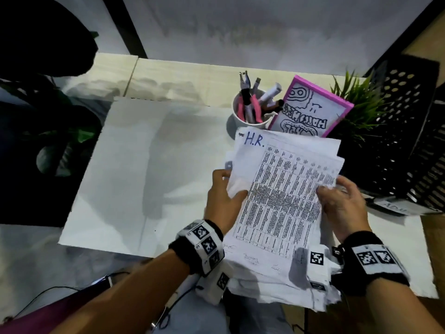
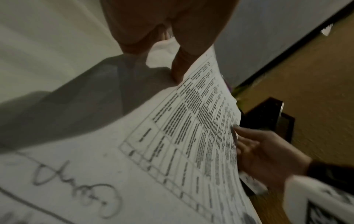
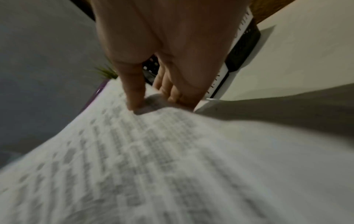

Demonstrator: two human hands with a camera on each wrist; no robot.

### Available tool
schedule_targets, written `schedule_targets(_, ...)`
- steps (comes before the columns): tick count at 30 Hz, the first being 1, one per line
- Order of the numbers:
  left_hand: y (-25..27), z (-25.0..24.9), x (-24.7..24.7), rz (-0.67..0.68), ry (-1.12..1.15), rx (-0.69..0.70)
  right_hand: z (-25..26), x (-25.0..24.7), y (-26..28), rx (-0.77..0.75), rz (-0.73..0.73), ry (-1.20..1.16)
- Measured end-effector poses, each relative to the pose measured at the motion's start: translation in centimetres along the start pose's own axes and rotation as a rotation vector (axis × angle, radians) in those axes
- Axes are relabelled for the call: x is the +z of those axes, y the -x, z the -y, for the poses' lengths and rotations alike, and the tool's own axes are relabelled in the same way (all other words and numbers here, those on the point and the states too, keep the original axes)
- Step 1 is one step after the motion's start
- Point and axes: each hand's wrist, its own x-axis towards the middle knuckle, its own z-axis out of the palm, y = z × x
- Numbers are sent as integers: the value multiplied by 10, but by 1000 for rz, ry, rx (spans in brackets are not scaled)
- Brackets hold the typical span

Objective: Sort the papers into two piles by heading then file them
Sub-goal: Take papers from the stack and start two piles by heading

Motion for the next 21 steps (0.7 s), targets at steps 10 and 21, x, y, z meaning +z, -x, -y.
schedule_targets(10, -74, 29, -220, -513, -123, -52, -54, -40, -42, -68, -294, 947)
schedule_targets(21, -128, 64, -296, -394, -626, -121, -58, -3, -19, -107, -483, 1155)
